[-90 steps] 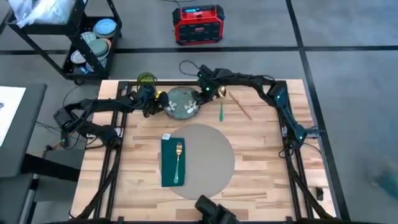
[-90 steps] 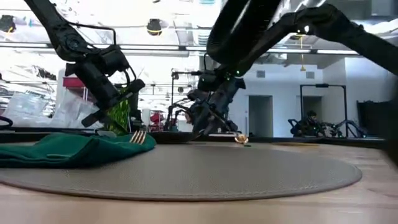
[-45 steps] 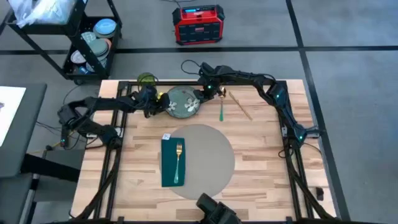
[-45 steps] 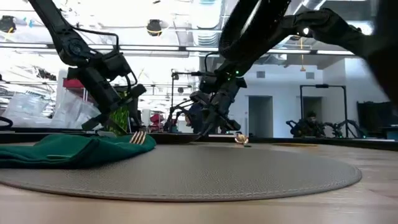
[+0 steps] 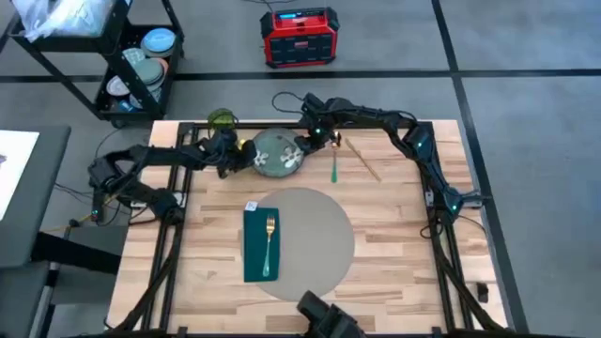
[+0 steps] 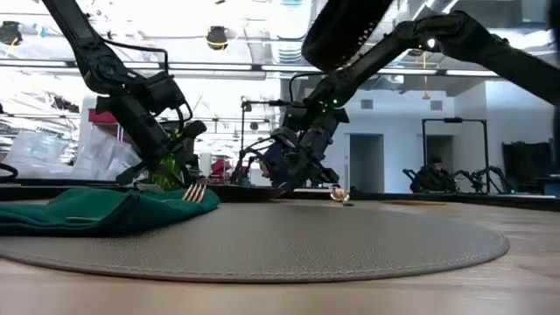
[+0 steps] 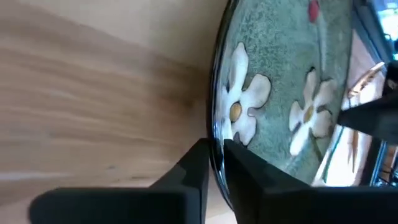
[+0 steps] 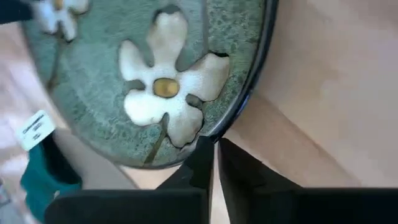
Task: Set table place
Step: Put the green plate on the gray table mat
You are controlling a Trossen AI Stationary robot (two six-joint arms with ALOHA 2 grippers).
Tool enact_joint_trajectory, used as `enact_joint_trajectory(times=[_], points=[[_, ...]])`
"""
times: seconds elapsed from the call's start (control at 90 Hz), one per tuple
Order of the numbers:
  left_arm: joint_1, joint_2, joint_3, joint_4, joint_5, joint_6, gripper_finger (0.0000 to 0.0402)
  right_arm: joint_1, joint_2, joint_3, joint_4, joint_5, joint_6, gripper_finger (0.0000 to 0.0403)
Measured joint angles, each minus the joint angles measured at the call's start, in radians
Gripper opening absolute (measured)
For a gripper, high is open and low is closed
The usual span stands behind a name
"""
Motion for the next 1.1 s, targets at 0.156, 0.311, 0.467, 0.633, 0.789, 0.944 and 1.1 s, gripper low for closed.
enact_joint_trajectory(times=[0.156,0.311,0.467,0.633,0.789,0.944,1.1], points=[[0.0,0.0,0.0,-0.011,-0.001,0.003,0.004,-0.005,0.0,0.0,0.012,-0.021,-0.002,0.0075],[0.0,0.0,0.0,-0.009,-0.004,0.001,0.004,-0.011,0.0,0.0,0.031,-0.024,0.036,0.0125],[0.0,0.0,0.0,-0.009,-0.006,-0.002,0.0041,-0.021,0.0,0.0,0.048,-0.025,0.1,0.0155],[0.0,0.0,0.0,-0.006,-0.007,-0.015,0.0041,-0.042,0.0,0.0,0.09,-0.087,0.226,0.0156],[0.0,0.0,0.0,-0.006,-0.007,-0.03,0.0041,-0.058,-0.001,0.0,0.191,-0.106,0.327,0.0143],[0.0,0.0,0.0,-0.006,0.012,-0.034,0.0041,-0.068,-0.001,0.0,0.15,-0.106,0.304,0.0139],[-0.005,-0.001,0.0,-0.007,0.068,-0.003,0.0041,-0.085,0.0,0.019,-0.034,-0.052,0.181,0.0138]])
